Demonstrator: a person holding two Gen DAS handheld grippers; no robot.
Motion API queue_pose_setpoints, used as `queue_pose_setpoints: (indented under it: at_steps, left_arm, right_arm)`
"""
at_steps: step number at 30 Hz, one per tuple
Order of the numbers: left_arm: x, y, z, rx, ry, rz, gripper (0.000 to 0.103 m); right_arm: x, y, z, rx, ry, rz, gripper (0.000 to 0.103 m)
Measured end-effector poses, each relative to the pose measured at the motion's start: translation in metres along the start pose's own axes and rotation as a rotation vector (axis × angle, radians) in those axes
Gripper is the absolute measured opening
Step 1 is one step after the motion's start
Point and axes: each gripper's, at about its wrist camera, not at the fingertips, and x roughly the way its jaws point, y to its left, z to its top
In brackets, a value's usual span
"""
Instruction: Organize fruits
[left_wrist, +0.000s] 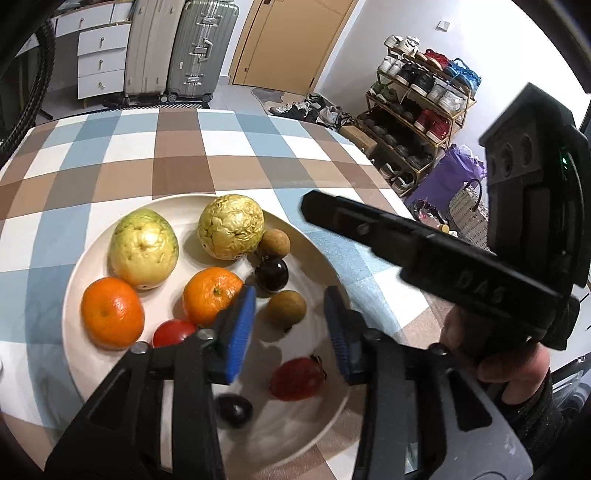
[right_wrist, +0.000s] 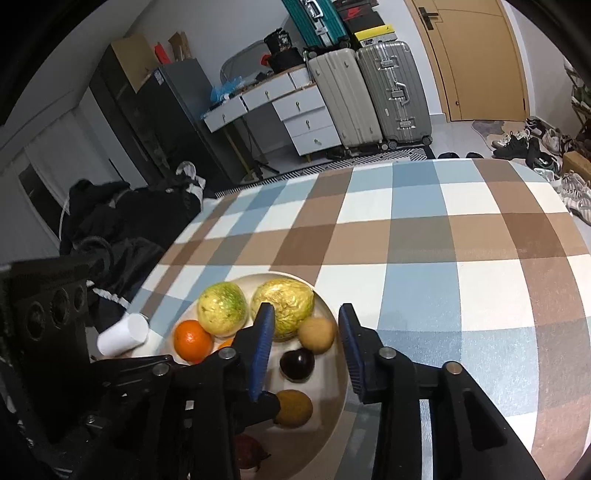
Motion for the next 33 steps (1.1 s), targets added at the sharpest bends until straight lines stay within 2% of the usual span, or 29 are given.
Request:
queue_pose_setpoints:
  at_steps: [4,6,10,12,14,16,17,19,22,25,27,33]
  left_arm:
    - [-0.021,-0.003,-0.004,0.005,-0.031,0.022,0.046]
    - [-0.034,-0.005,-0.007,0.008,-0.049,0.044,0.056]
    - [-0.066,-0.011,-0.012,0.01,-0.097,0.099,0.064]
    - [-0.085,-0.015,-0.015,0.009,-0.127,0.145,0.077]
    - [-0.108,-0.017,-0.019,0.006,-0.18,0.189,0.081]
    - [-0.126,-0.02,-0.021,0.007,-0.219,0.22,0.083]
    - [-0.138,-0.022,-0.024,0.012,-0.244,0.264,0.086]
    - [-0.154,-0.024,-0.026,0.016,-0.276,0.295,0.089]
    - [-0.182,-0.028,-0.032,0.019,-0.329,0.321,0.101]
    - [-0.214,-0.033,-0.042,0.019,-0.409,0.346,0.102]
    - [-0.23,-0.036,-0.046,0.021,-0.434,0.362,0.102]
    - [-0.283,-0.04,-0.063,0.008,-0.551,0.408,0.102]
  right_arm:
    - [-0.023,0.005,0.0,0.009,-0.05,-0.005,0.044]
    - [-0.039,0.011,-0.001,0.003,-0.081,-0.008,0.049]
    - [-0.072,0.028,-0.005,-0.018,-0.141,-0.021,0.052]
    - [-0.09,0.038,-0.009,-0.03,-0.176,-0.029,0.061]
    - [-0.108,0.049,-0.013,-0.039,-0.22,-0.031,0.069]
    - [-0.125,0.06,-0.018,-0.049,-0.263,-0.031,0.072]
    - [-0.133,0.065,-0.02,-0.053,-0.282,-0.032,0.076]
    - [-0.149,0.078,-0.026,-0.063,-0.324,-0.037,0.083]
    - [-0.17,0.099,-0.037,-0.097,-0.378,-0.046,0.087]
    - [-0.185,0.119,-0.047,-0.121,-0.418,-0.068,0.092]
    - [-0.194,0.133,-0.054,-0.136,-0.438,-0.07,0.095]
    - [-0.216,0.166,-0.071,-0.176,-0.495,-0.093,0.098]
